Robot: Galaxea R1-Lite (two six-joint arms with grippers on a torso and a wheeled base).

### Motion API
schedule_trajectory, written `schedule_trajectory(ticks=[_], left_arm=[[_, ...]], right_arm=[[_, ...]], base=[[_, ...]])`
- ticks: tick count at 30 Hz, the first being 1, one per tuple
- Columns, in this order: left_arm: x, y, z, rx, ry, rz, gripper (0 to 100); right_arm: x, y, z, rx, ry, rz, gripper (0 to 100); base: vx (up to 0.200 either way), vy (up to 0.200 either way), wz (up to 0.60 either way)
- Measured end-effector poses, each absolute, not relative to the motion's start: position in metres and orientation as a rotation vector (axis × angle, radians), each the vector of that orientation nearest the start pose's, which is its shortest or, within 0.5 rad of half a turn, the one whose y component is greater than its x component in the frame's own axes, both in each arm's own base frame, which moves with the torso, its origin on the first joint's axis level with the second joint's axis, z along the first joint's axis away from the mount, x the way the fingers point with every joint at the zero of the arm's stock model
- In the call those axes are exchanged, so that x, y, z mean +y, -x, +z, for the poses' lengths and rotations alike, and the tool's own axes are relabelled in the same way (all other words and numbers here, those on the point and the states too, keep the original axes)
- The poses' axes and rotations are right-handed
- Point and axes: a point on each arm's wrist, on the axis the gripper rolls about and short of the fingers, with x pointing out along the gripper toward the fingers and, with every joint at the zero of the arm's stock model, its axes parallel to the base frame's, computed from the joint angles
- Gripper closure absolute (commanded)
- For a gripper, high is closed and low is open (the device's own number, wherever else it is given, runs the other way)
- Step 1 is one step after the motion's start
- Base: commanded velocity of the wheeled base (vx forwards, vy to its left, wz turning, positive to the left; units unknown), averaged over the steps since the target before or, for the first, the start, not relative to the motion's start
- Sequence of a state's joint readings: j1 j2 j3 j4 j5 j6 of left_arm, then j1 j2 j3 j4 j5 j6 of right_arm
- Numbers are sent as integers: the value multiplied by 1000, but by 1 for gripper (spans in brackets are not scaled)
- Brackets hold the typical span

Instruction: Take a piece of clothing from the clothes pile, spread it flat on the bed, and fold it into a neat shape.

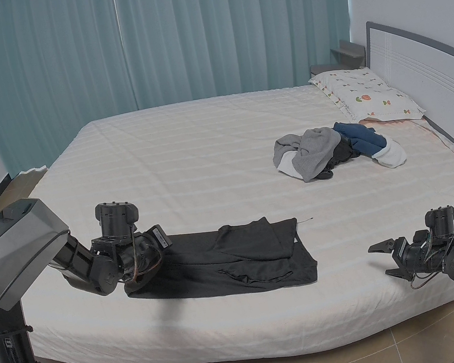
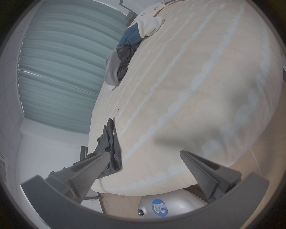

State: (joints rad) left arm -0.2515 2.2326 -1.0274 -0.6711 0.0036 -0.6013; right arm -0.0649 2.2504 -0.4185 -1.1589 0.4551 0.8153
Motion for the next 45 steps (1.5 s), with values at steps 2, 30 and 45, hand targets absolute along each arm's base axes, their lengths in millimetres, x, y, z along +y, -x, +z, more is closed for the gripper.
schedule_trajectory(ticks=[2, 30, 45], left_arm=[[-112, -393, 51, 586, 503, -81, 100], [-210, -396, 49, 676, 407, -187, 100], [-212, -396, 34, 712, 452, -157, 0]], right_arm=[[-9, -294, -18, 781, -949, 89, 0], [-8, -291, -22, 756, -943, 102, 0], [-8, -291, -22, 754, -943, 103, 0]], base=[[0, -200, 0], [0, -121, 0], [0, 0, 0]])
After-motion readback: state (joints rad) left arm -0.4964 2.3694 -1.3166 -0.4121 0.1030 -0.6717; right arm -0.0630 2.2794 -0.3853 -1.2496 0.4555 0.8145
